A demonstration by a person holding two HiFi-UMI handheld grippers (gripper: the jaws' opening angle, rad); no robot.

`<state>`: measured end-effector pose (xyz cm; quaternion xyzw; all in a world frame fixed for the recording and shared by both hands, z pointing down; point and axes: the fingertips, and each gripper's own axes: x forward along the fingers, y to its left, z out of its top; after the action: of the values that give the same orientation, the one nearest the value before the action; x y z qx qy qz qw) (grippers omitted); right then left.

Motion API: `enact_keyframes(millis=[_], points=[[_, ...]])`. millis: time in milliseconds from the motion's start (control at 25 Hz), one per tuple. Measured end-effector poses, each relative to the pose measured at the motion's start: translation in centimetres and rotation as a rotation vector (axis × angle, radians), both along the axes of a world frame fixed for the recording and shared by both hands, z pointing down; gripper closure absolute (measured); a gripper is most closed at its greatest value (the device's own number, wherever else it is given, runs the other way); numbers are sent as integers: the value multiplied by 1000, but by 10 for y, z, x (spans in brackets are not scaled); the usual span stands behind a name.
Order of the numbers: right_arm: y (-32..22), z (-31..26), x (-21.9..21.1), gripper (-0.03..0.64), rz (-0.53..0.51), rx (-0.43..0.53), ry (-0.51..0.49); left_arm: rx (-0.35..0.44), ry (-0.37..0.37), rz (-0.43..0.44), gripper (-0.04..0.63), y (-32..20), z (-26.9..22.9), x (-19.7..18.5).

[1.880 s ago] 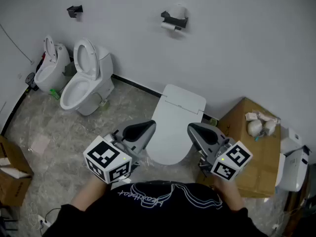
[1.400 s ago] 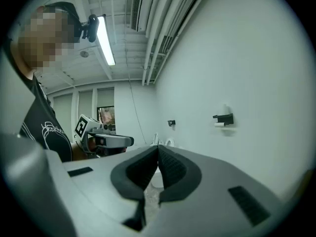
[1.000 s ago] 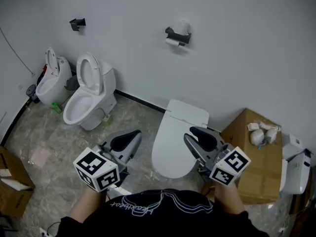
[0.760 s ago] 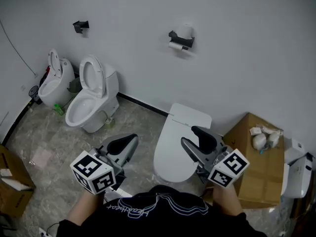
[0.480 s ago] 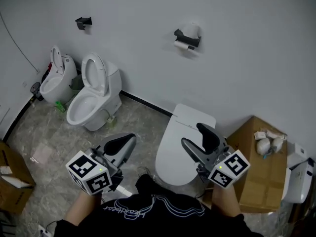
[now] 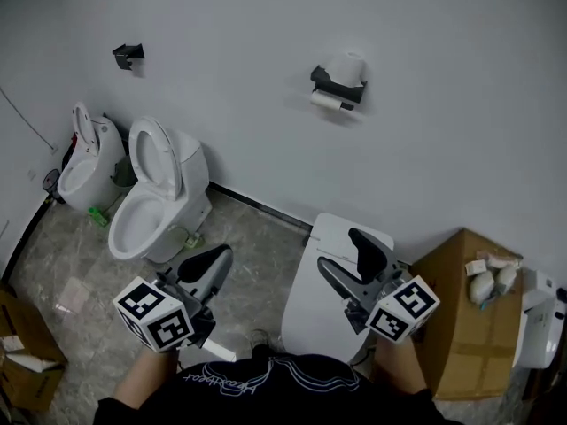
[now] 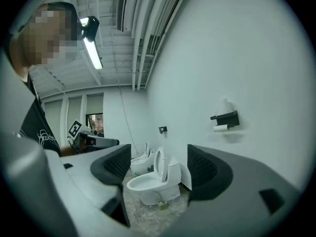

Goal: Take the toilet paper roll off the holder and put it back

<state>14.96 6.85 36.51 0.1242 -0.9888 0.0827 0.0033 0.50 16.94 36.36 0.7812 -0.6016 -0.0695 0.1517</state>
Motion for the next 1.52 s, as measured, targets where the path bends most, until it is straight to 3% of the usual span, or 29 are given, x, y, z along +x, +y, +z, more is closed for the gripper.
enact_keyframes(millis=[360, 920, 1520], points=[[-90, -9, -63, 256, 40, 16, 34, -8, -27, 52, 591, -101, -3, -60], [-158, -27, -83, 256, 171, 43, 37, 20, -69, 199, 591, -193, -12, -82], [-300, -60, -124, 258, 402, 84, 48, 35, -72, 382, 591, -342, -31, -134]])
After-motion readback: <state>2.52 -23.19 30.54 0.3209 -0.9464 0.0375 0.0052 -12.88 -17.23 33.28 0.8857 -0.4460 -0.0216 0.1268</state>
